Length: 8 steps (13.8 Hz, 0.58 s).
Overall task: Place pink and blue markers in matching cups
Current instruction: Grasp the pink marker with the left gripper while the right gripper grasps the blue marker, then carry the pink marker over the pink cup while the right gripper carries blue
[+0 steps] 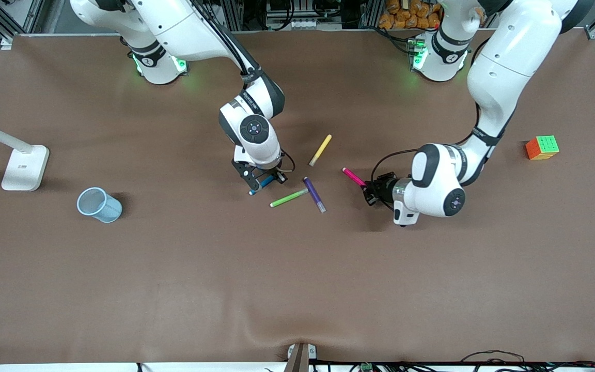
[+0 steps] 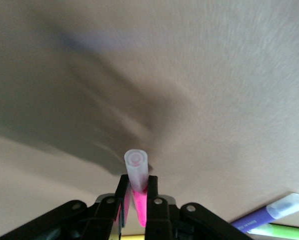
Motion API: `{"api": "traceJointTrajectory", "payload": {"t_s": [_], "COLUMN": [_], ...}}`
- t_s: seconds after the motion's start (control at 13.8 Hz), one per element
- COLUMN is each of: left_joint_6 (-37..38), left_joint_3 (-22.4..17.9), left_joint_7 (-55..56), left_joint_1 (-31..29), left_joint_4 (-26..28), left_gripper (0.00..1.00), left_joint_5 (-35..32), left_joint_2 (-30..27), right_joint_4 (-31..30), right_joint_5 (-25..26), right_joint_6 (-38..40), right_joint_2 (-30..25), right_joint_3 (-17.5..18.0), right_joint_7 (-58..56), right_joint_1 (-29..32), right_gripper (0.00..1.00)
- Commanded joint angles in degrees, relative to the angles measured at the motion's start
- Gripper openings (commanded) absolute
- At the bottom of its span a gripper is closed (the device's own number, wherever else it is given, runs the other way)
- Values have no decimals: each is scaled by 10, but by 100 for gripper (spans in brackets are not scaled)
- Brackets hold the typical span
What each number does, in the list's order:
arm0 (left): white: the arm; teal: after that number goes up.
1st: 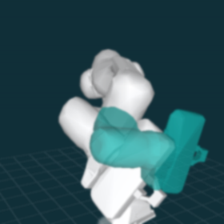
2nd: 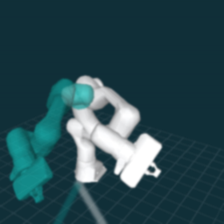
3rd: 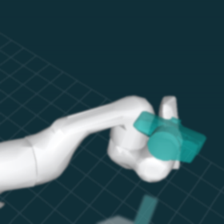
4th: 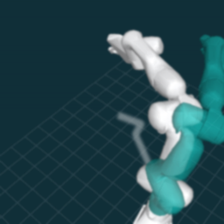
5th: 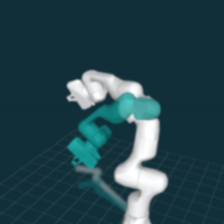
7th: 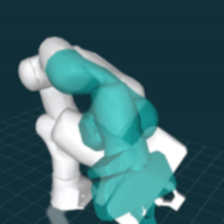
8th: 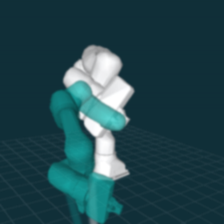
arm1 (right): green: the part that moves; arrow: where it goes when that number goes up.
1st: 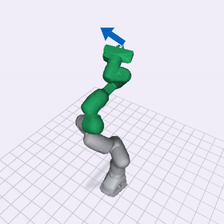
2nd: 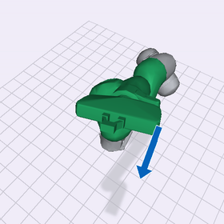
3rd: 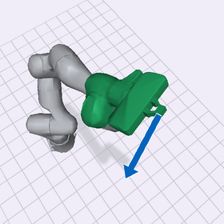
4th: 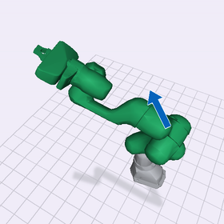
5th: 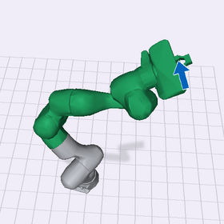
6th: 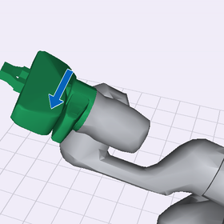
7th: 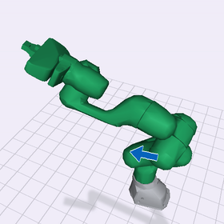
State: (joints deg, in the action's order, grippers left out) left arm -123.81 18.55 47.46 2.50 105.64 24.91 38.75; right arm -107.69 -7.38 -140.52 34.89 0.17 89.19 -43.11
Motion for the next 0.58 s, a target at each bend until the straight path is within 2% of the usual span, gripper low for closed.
{"api": "traceJointTrajectory", "payload": {"t_s": [0.0,0.22,0.51], "left_joint_6": [66,126,167], "left_joint_3": [-1,-4,-4], "left_joint_7": [4,0,-4], "left_joint_1": [-35,-65,-95], "left_joint_4": [4,6,11], "left_gripper": [0,0,0], "left_joint_5": [0,-8,-74], "left_joint_2": [-67,-147,-227], "right_joint_4": [-9,5,9], "right_joint_5": [-2,-2,-3], "right_joint_6": [60,185,305], "right_joint_2": [-29,-83,-144], "right_joint_3": [-6,-6,-5], "right_joint_7": [-8,-88,-218], "right_joint_1": [12,65,157], "right_gripper": [0,0,0]}}
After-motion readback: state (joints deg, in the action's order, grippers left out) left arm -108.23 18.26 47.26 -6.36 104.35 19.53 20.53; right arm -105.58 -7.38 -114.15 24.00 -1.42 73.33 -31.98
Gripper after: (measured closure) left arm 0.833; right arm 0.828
